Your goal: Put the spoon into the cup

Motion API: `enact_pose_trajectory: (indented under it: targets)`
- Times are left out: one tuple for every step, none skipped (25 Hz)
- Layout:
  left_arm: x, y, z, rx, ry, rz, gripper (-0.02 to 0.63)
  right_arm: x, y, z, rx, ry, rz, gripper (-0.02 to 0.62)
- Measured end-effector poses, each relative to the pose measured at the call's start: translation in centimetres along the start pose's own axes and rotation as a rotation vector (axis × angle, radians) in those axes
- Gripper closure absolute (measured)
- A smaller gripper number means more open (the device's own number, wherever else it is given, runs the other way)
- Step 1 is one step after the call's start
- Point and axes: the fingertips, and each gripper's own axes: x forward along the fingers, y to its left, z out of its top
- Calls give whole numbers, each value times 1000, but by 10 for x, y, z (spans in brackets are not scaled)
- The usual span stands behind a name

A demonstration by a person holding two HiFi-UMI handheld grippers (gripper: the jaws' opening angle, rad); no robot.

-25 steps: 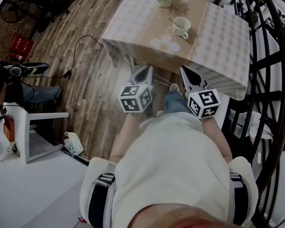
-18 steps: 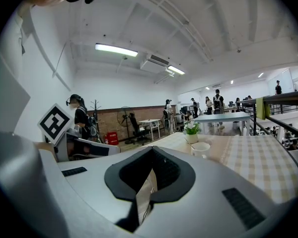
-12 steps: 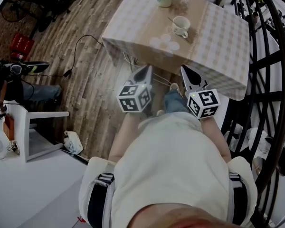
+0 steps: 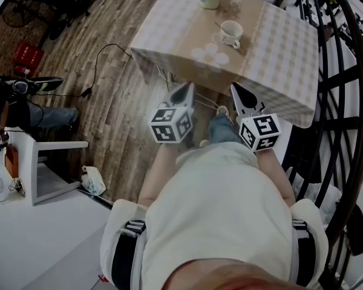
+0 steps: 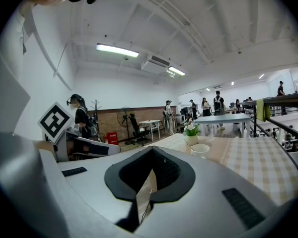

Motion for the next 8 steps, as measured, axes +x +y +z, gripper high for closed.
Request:
enact_pose_trajectory:
  targets:
    - [0,0,0,0,0,0,603,0,0,0,-1,0,1,595]
    - [0,0,0,0,0,0,603,0,0,1,-1,0,2,595]
    - [0,0,1,0,0,1,603,1,0,1,-2,0,3,595]
    - [-1,1,1,0,0,1,603,1,1,2,-3,-1,4,595]
    - [-1,1,2,-1,0,1,603,2,1,3,-4,-1,5,595]
    - [-1,1,3,-1,-1,1,603,2,2,3,-5,-2,6,595]
    - [-1,1,4,-1,-1,1,603,3,2,4,-5,-3,7,595]
    - [-2,1,5,-2,-2,2,603,3,2,5,-6,-4,8,595]
